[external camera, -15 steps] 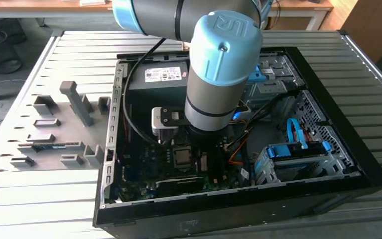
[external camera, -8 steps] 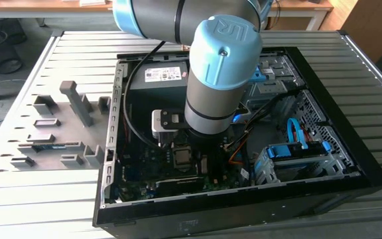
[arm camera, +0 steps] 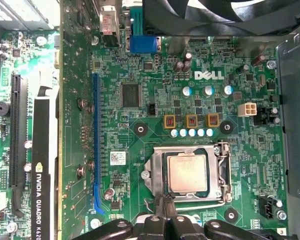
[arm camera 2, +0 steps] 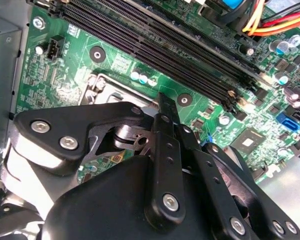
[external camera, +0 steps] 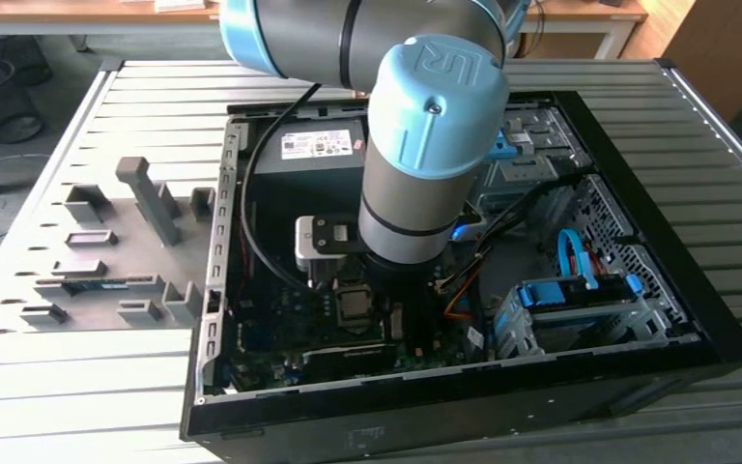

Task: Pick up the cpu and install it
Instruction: 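Install the first cpu locking lever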

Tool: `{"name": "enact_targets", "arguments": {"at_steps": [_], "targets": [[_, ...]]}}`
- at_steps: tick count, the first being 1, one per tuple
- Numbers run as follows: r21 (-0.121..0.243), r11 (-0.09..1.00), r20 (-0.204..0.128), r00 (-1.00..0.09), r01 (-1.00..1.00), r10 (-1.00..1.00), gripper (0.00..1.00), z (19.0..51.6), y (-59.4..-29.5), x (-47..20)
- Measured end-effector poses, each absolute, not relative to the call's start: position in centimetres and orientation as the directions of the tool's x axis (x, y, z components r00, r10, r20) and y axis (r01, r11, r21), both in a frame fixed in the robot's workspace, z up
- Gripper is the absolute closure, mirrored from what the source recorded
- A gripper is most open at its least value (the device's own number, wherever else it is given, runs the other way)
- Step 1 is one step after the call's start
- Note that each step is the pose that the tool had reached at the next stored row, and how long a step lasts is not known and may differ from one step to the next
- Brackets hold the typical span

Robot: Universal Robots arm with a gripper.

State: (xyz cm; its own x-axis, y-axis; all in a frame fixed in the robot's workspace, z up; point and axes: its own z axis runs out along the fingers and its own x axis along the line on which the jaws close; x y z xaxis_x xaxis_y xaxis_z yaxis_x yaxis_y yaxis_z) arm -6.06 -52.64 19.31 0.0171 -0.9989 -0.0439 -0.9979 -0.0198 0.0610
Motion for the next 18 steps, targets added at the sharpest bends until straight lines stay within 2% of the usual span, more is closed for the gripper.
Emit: {"name": "enact_targets", "arguments": {"at_steps": [13,18], "targets": [[0.060,-0.020,-0.044,0.017,-0.998,-0.999,0.90,18.47,-52.64,-5.42],[0.054,-0.020,-0.050,0.017,-0.998,-0.999,0.90,19.25,-52.62,-5.48]]}}
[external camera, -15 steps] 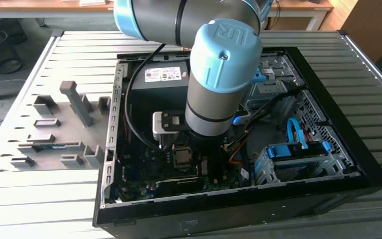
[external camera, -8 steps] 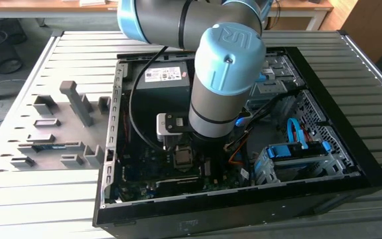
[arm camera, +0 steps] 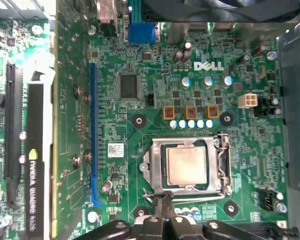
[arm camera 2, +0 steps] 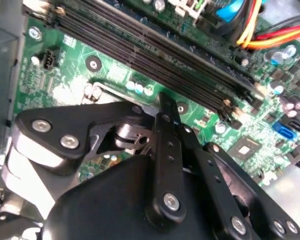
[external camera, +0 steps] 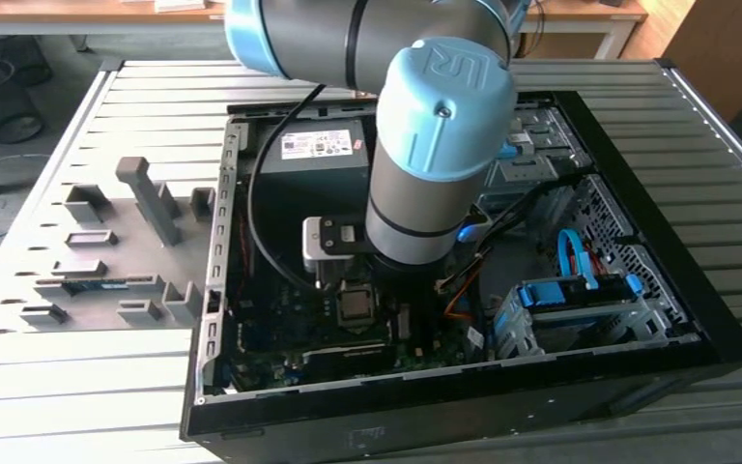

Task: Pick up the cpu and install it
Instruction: 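Install the first cpu locking lever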

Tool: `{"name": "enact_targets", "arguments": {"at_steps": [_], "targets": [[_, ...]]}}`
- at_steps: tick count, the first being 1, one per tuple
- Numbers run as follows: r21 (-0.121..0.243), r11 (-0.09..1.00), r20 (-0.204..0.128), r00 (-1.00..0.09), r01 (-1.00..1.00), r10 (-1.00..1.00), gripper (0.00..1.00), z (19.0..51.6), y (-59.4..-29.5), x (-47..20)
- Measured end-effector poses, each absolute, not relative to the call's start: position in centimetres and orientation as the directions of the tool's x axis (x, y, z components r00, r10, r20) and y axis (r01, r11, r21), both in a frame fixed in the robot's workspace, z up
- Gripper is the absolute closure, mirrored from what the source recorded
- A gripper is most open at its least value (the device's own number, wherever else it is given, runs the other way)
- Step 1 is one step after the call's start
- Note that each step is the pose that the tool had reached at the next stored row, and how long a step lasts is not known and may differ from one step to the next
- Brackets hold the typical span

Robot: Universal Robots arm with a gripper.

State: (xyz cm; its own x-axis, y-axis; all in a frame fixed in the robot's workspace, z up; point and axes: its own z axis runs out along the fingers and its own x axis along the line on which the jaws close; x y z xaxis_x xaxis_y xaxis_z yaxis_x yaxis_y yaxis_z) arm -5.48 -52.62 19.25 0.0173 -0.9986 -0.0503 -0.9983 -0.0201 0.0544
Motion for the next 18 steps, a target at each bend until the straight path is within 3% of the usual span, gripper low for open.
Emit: {"name": "enact_targets", "arguments": {"at_steps": [18], "targets": [[0.055,-0.019,-0.050,0.016,-0.998,-0.999,0.90,25.3,-52.5,-5.5]]}}
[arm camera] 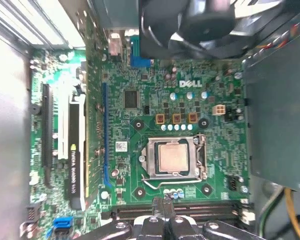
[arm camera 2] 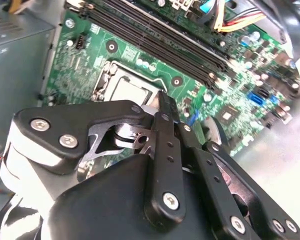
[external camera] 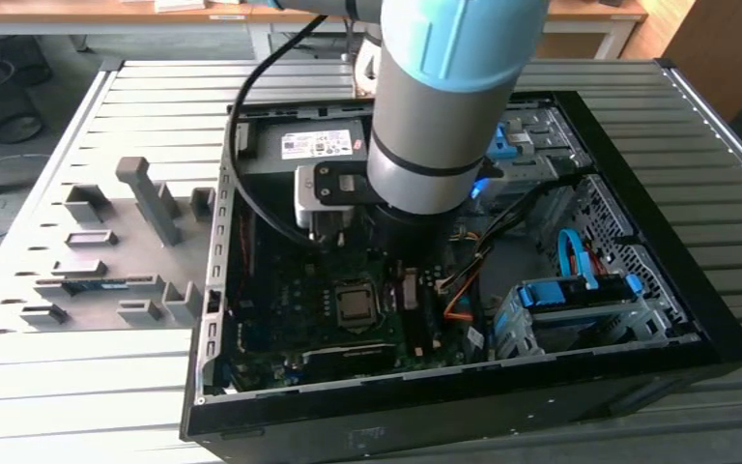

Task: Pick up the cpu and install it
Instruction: 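Install the first cpu locking lever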

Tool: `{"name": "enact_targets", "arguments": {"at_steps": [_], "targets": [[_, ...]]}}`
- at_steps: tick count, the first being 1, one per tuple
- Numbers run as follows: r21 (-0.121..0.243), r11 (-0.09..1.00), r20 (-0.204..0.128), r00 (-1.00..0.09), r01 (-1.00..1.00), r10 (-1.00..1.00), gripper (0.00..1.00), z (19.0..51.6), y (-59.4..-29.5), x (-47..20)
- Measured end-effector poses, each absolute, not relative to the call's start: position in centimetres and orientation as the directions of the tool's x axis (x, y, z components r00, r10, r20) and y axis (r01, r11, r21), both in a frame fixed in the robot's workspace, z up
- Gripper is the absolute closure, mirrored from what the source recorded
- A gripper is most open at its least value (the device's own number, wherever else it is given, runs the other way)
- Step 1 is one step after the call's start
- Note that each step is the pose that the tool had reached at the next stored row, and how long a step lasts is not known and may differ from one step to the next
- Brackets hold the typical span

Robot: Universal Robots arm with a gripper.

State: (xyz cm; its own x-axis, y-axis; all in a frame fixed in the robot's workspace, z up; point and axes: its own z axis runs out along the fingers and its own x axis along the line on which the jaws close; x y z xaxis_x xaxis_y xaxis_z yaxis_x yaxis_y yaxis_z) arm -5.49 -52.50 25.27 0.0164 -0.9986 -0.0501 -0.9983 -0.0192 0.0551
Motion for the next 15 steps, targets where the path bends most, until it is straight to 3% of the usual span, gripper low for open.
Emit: {"name": "enact_targets", "arguments": {"at_steps": [3,15], "targets": [[0.055,-0.019,-0.050,0.016,-0.998,-0.999,0.90,26.58,-52.51,-5.49],[0.055,-0.019,-0.050,0.016,-0.998,-0.999,0.90,26.66,-52.50,-5.49]]}}
